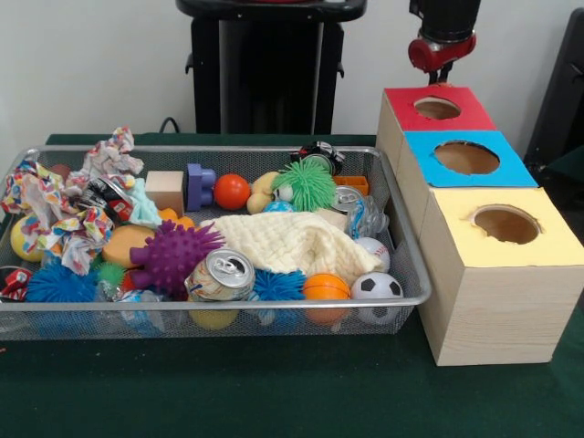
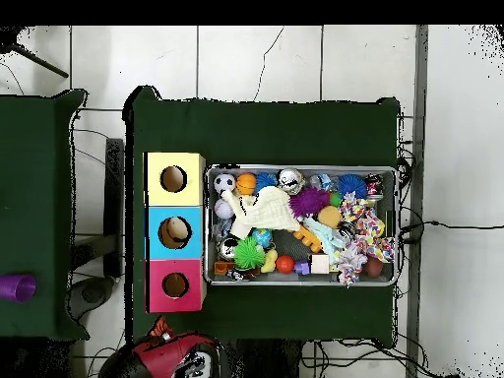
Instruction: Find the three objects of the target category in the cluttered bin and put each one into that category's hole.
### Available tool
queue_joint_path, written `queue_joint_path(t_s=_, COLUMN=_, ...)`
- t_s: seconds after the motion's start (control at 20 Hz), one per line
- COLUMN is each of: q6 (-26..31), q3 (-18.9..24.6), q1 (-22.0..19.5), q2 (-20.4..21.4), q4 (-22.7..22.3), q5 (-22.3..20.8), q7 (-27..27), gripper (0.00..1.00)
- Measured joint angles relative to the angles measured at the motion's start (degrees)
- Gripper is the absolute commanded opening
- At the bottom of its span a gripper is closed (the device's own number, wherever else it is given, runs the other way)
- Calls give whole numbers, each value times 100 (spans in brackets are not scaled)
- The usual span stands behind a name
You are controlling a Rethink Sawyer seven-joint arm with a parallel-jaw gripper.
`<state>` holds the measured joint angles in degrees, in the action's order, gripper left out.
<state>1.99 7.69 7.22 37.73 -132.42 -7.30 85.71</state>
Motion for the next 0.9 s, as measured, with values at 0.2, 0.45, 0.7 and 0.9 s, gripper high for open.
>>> queue_joint_path(t_s=0.2, q6=0, q3=1, q1=0, q2=-66, q4=0, q5=0, q7=0, gripper=0)
queue_joint_path(t_s=0.45, q6=53, q3=14, q1=-64, q2=112, q4=-17, q5=0, q7=0, gripper=0)
queue_joint_path(t_s=0.7, q6=458, q3=94, q1=-233, q2=515, q4=-89, q5=22, q7=0, gripper=0)
queue_joint_path(t_s=0.9, q6=1198, q3=216, q1=-379, q2=1046, q4=-141, q5=141, q7=0, gripper=0)
